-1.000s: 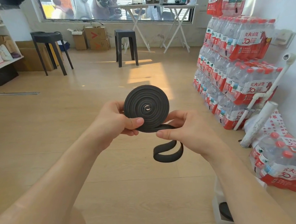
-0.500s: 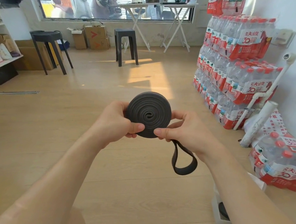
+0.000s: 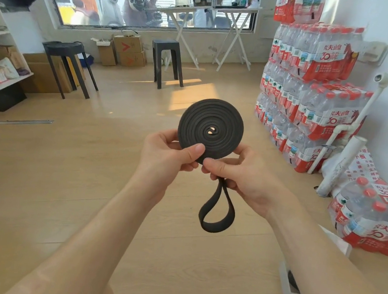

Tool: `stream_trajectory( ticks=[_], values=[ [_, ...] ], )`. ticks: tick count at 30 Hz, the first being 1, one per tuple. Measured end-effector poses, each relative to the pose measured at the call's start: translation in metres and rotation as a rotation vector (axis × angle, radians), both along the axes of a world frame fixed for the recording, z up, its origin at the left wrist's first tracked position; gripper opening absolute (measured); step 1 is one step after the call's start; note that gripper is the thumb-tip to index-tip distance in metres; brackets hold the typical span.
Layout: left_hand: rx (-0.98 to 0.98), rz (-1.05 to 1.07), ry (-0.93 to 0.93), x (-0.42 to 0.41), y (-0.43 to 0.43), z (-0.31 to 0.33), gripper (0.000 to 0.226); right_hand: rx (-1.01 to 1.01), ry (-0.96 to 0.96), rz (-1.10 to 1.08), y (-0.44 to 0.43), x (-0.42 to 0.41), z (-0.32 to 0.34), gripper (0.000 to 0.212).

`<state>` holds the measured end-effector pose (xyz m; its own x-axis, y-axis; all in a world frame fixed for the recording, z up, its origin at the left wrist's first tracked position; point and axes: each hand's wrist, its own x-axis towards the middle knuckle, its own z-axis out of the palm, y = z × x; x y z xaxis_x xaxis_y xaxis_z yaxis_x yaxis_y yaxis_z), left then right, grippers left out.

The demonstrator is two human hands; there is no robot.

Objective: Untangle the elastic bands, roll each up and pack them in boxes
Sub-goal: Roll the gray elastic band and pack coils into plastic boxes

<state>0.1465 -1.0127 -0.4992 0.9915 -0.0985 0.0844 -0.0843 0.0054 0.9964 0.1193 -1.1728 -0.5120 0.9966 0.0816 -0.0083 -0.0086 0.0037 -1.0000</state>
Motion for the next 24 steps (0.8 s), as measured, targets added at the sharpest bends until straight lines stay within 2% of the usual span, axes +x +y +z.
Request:
stream_trajectory(
  ticks=[3, 6, 10, 17, 24],
  values=[
    [0.014, 0.028, 0.013, 0.006, 0.010, 0.003, 0.020, -0.278, 0.004, 0.032, -0.005, 0.000, 0.004, 0.045],
    [0.056, 0.013, 0.041, 0.009, 0.016, 0.003, 0.022, -0.348, 0.001, 0.018, -0.011, -0.002, 0.009, 0.032],
    [0.112, -0.028, 0.072, 0.009, 0.018, 0.002, 0.026, -0.358, -0.015, 0.012, -0.013, -0.003, 0.012, 0.028],
    [0.192, -0.075, 0.053, 0.010, 0.018, 0.004, 0.029, -0.306, -0.037, 0.000, -0.017, -0.003, 0.012, 0.045],
    [0.305, -0.068, -0.001, 0.013, 0.018, 0.005, 0.025, -0.204, -0.051, -0.031, -0.014, 0.001, 0.004, 0.027]
  ],
)
